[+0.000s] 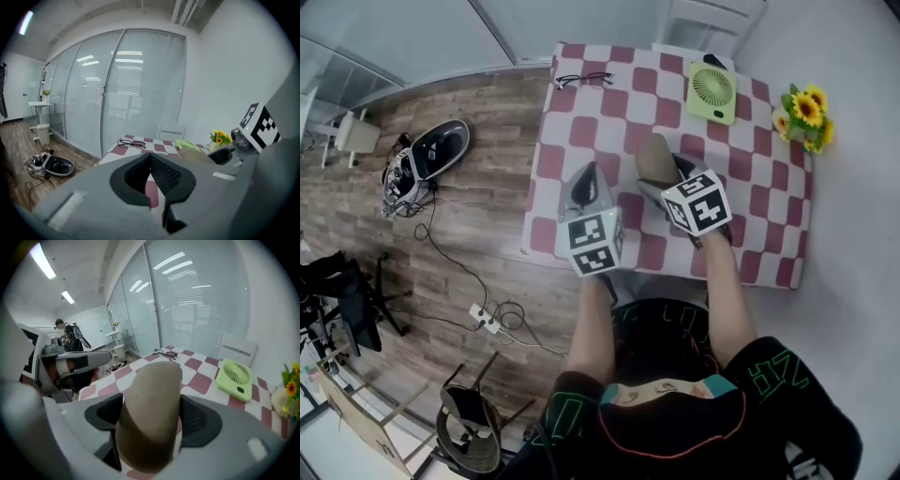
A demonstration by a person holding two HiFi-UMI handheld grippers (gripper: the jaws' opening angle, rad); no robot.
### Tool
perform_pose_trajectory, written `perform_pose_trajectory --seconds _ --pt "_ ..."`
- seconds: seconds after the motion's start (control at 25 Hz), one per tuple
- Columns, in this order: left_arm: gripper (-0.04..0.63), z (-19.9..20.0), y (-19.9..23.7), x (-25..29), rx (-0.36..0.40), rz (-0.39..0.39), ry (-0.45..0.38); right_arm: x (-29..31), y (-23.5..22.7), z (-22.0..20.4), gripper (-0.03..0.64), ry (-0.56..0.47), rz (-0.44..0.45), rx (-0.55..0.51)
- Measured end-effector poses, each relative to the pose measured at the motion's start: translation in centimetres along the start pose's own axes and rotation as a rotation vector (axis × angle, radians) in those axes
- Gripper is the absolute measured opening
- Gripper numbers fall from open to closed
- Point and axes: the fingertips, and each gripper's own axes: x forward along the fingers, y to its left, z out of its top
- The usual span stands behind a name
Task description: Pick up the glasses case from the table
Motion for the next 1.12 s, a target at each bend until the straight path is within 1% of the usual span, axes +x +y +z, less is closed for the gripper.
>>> perform_pose_trajectory --seconds 0.24,0.4,0.64,0.8,0.96,1.12 --pt "0.009 4.1 -1.3 -0.7 0.044 -0.001 -0.099 -3.9 -2.0 3.9 0.38 -0.174 -0.064 -0.008" --pt "0.009 6.6 -2.3 -1.2 0.073 -0.007 -0.155 -6.7 -3.1 6.0 0.38 -0.269 -0.107 -0.019" --pt "0.009 11.3 -3.5 -1.8 0.12 -0.007 -0.247 -10.5 -4.9 9.1 0.38 -0.394 -0.175 -0.044" --pt "0.009 14.9 -4.6 -2.1 0.154 -0.014 -0.327 -13.5 -6.4 11.7 0.38 -0.505 -0.238 -0.06" --pt "0.009 18.4 -5.8 -2.5 0.197 -0.03 -0.406 -17.3 -8.0 14.6 0.38 -0.644 -0.33 -0.082" --pt "0.009 21.2 -6.8 -3.2 0.216 -0.039 -0.461 -21.1 -9.3 16.0 0.38 -0.746 -0.401 -0.098"
